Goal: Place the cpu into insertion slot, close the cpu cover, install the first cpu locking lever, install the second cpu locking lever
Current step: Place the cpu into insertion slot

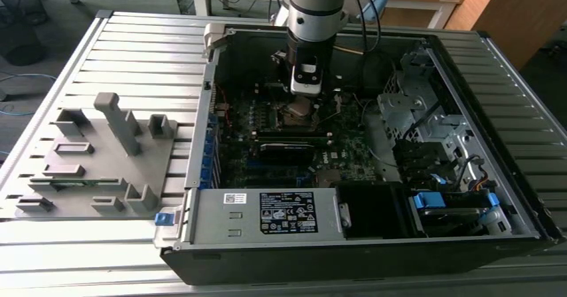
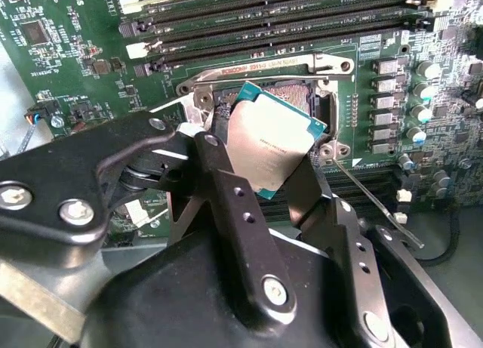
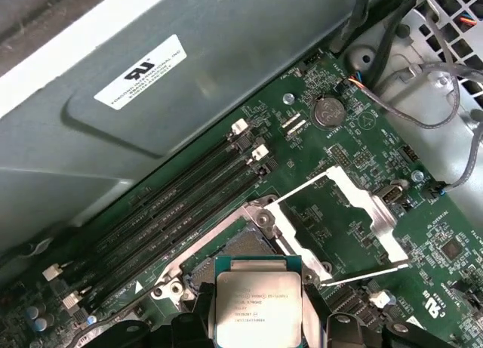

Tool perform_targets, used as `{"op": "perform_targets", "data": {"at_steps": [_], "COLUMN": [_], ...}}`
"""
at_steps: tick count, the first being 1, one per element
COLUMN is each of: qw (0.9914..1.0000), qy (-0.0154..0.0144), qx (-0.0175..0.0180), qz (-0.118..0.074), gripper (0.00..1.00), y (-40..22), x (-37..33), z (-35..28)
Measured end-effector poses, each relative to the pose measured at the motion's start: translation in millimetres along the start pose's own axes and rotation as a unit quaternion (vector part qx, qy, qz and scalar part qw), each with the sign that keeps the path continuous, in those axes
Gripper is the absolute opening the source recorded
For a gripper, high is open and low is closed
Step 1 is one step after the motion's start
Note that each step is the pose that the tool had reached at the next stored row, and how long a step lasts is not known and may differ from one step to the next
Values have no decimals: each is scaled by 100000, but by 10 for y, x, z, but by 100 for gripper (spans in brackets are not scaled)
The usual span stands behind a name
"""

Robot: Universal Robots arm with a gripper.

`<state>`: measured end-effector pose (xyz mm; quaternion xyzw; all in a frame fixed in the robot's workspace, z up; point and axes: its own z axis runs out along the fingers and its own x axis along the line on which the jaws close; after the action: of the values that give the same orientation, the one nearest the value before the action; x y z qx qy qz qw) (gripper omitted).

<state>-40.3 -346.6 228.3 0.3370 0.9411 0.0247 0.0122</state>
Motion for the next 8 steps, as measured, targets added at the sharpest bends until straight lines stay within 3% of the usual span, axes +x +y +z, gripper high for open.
{"op": "perform_targets", "data": {"at_steps": [5, 8], "qw": [99997, 99959], "qy": [-49, -166], "qx": [11, 29], "qz": [803, 2865], "gripper": [54, 54], "y": [0, 0], "x": [0, 0], "z": [1, 5]}}
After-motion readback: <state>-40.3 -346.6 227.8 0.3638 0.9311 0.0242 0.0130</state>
